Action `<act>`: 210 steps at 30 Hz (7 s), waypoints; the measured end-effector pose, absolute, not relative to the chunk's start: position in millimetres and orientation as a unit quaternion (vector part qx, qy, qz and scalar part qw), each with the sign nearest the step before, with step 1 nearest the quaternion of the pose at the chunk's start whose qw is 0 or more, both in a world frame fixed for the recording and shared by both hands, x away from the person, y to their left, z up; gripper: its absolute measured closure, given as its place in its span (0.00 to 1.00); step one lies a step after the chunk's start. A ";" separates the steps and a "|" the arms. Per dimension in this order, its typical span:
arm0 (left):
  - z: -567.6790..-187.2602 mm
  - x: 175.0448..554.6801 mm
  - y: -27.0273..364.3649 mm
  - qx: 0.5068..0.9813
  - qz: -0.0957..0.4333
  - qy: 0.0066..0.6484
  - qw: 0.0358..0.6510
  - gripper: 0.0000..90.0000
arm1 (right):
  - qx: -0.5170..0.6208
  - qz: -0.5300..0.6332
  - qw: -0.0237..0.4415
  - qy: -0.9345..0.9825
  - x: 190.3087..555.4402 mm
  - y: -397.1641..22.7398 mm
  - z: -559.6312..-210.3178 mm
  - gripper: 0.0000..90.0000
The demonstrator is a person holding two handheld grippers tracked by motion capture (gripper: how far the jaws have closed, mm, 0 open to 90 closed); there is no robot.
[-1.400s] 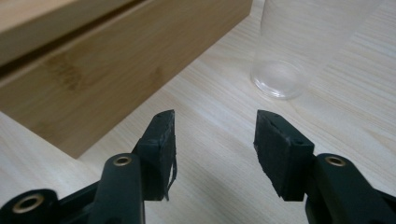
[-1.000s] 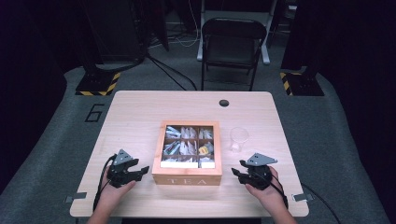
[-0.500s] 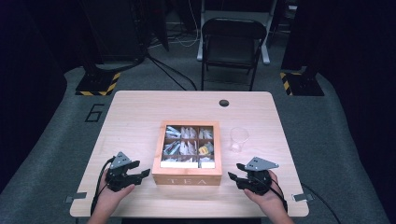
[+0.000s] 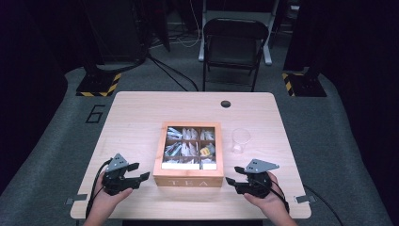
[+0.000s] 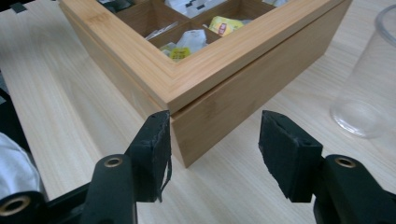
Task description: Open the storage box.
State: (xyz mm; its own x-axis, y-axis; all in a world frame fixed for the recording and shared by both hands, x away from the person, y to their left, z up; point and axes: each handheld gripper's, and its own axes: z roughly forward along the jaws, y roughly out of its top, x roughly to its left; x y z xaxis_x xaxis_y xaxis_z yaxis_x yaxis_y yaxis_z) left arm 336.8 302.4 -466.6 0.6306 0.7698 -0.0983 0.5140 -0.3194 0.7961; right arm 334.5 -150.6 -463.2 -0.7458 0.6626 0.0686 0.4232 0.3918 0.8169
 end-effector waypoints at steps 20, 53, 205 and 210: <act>-471.3 325.6 295.9 0.807 0.140 0.377 0.432 0.52 | 0.320 0.451 0.115 0.825 334.3 -140.0 -473.1 0.58; -469.4 330.0 266.5 0.828 0.143 0.337 0.425 0.63 | 0.301 0.441 0.121 0.837 339.1 -123.9 -471.7 0.67; -365.5 428.5 261.7 0.797 0.214 0.333 0.455 0.64 | 0.306 0.470 0.200 0.804 435.1 -118.1 -371.5 0.57; -363.3 432.1 262.0 0.796 0.213 0.334 0.458 0.64 | 0.299 0.466 0.207 0.806 441.8 -115.2 -369.3 0.59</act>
State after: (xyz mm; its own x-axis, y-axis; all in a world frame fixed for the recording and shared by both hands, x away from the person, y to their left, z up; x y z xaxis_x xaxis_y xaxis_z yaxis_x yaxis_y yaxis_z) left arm 432.1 262.0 -363.3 0.6858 0.7271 0.0333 0.3369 -0.3577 0.8709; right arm 441.8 -115.2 -369.3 -0.7350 0.6757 -0.0559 0.2891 0.3868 0.8757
